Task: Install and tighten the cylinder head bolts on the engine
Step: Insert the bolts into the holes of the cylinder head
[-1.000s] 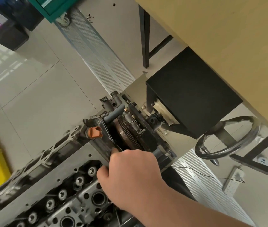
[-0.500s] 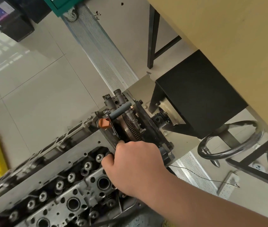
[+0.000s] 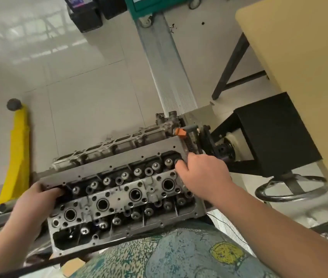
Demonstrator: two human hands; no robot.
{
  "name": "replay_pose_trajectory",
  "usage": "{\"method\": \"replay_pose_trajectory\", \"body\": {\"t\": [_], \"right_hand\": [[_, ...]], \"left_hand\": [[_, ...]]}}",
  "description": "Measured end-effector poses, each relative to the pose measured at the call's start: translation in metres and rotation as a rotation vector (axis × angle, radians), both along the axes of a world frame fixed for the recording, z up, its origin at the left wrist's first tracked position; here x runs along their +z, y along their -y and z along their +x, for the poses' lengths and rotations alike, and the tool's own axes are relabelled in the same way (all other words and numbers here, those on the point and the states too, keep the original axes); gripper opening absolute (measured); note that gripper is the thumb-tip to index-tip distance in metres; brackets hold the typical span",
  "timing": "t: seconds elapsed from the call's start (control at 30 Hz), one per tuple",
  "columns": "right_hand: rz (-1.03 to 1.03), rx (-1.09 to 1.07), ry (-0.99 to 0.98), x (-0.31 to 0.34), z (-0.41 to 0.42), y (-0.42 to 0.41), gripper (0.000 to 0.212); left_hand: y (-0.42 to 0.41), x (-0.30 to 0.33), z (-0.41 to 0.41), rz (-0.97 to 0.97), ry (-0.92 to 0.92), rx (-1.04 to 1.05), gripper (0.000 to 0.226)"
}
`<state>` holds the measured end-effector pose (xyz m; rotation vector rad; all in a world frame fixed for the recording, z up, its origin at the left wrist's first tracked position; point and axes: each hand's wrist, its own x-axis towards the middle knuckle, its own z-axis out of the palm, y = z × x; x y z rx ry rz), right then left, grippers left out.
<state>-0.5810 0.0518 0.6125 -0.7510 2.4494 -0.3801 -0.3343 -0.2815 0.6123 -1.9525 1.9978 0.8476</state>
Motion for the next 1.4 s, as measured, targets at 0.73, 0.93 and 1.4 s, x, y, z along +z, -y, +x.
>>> {"method": "replay_pose_trajectory", "body": {"t": [0.73,0.93,1.4], "right_hand": [[0.105,0.950,-0.224,0.077,0.139,0.291,0.062],[0.408,1.135,0.055,0.061,0.126,0.324,0.065],[0.345,1.153,0.043,0.062,0.133,0.325,0.036]], "left_hand": [[-0.057,-0.025,0.127,0.682,-0.840,0.263,0.068],[-0.084,-0.059,0.128,0.645,-0.943,0.479,0.042],[-0.124,-0.056,0.123,0.482,-1.107,0.692,0.034]]}}
